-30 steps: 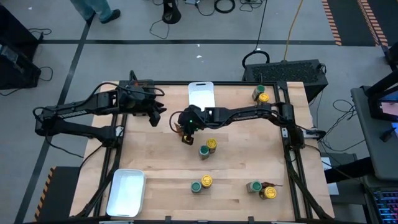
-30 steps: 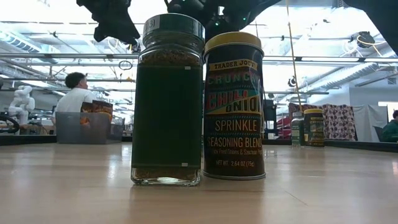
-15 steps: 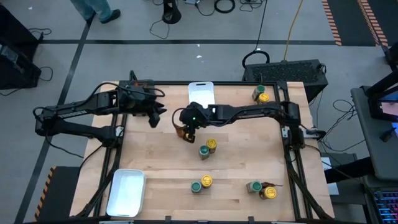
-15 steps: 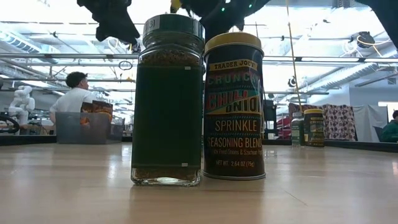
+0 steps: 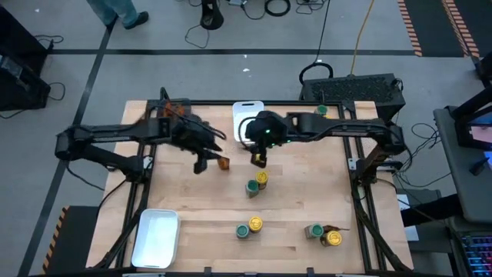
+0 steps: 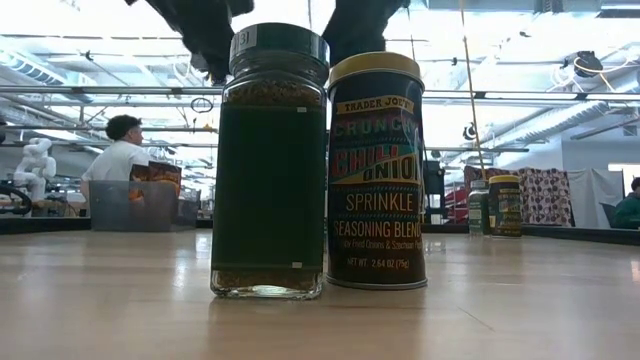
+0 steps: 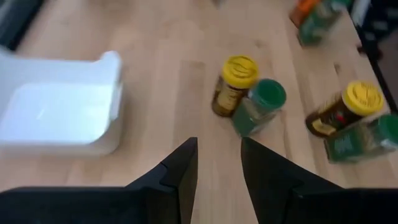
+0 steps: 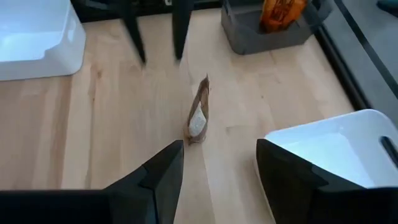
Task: Sort spices by type
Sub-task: Put the top orange seasoning pack into the black bin
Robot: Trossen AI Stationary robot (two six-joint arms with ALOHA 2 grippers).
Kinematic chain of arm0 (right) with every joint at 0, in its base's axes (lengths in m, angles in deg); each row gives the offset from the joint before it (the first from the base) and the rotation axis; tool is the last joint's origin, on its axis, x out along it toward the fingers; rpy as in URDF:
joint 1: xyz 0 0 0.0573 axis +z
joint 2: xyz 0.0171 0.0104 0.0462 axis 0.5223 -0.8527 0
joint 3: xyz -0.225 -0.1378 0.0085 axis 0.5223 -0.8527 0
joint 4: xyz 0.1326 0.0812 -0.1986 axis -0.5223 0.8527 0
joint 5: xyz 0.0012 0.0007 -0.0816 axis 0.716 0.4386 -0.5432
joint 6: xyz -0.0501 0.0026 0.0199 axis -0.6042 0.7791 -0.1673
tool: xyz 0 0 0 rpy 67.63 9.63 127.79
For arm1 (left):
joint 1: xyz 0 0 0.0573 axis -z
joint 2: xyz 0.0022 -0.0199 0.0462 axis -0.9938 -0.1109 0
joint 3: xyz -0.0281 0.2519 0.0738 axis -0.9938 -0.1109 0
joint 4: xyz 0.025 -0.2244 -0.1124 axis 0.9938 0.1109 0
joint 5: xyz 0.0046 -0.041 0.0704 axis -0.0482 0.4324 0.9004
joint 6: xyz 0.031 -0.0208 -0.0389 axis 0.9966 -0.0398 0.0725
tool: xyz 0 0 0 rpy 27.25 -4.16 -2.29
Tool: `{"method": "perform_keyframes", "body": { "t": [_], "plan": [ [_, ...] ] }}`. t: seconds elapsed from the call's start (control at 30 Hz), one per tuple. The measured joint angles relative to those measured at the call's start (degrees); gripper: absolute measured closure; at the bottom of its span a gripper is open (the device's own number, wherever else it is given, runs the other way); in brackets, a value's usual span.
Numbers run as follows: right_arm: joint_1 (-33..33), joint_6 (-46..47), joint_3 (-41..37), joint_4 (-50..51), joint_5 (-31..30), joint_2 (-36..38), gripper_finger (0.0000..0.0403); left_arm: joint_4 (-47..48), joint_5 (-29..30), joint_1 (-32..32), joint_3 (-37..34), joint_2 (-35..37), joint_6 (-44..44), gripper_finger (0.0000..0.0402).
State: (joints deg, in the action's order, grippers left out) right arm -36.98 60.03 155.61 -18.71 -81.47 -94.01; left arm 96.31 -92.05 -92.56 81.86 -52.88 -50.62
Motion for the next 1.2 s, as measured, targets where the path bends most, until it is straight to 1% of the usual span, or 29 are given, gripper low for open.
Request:
{"method": "perform_keyframes", "body": {
  "t": [0.07,0.23,0.33,0.43,0.53,0.67,0.87,0.97,1.2],
  "plan": [
    [-0.3,0.4,0.0,2.8,0.0,1.4,0.0218,0.3,-0.2,0.9,0.5,-2.7,2.8,0.0273],
    [-0.9,2.0,0.0,8.0,-0.1,3.8,0.0218,2.2,0.1,1.2,1.4,-7.8,6.3,0.0273],
    [-0.9,2.6,0.0,9.5,0.0,4.1,0.0218,4.0,3.9,1.2,1.4,-10.0,9.2,0.0273],
    [-0.8,2.6,0.0,9.8,0.0,4.0,0.0218,3.6,7.9,1.2,1.4,-11.4,12.3,0.0273],
    [-0.8,3.0,0.0,9.8,0.0,4.0,0.0218,3.1,10.2,1.2,1.4,-12.1,14.9,0.0273],
    [-0.8,3.0,0.0,9.8,0.0,4.0,0.0218,3.3,10.5,1.2,1.4,-12.2,15.3,0.0273],
    [-0.8,3.0,0.0,10.1,0.0,4.0,0.0218,6.1,10.5,1.2,1.0,-12.5,15.3,0.0273],
    [-0.8,3.0,0.0,10.1,0.0,4.0,0.0218,6.3,10.4,1.2,-0.3,-13.1,15.1,0.0273],
    [-0.8,3.3,0.0,10.3,0.1,4.0,0.0218,5.9,10.5,1.2,-0.4,-16.2,14.9,0.0273]
  ]
}}
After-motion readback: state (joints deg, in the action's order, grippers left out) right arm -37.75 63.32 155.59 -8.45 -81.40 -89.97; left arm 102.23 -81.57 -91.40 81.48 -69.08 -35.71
